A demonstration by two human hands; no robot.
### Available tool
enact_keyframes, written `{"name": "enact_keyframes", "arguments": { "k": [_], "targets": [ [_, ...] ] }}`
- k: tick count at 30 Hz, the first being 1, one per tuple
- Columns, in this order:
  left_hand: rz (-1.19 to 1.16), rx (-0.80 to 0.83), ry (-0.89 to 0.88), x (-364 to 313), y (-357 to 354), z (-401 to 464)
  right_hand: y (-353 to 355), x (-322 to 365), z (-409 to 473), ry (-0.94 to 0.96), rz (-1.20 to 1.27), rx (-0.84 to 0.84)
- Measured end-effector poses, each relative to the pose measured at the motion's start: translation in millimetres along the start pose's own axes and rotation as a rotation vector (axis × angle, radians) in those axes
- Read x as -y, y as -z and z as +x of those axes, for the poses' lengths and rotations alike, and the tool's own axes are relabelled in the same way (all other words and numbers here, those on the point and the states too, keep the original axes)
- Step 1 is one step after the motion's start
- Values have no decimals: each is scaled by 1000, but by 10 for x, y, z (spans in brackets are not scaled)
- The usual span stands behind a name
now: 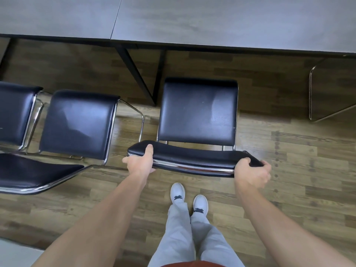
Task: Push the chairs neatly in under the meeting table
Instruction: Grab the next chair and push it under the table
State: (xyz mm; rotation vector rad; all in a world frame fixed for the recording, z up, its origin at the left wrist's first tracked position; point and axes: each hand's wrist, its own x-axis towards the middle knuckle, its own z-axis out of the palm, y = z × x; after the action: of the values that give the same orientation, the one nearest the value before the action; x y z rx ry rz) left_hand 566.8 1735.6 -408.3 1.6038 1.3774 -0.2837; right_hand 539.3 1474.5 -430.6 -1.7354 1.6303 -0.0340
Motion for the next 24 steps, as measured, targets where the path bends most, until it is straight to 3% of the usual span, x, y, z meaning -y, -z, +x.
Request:
{"name": "enact_keyframes", "arguments": {
  "k": [24],
  "targets": [
    [49, 124, -65, -1123, -436, 550, -651, 950, 130, -19, 12, -93]
  ]
}}
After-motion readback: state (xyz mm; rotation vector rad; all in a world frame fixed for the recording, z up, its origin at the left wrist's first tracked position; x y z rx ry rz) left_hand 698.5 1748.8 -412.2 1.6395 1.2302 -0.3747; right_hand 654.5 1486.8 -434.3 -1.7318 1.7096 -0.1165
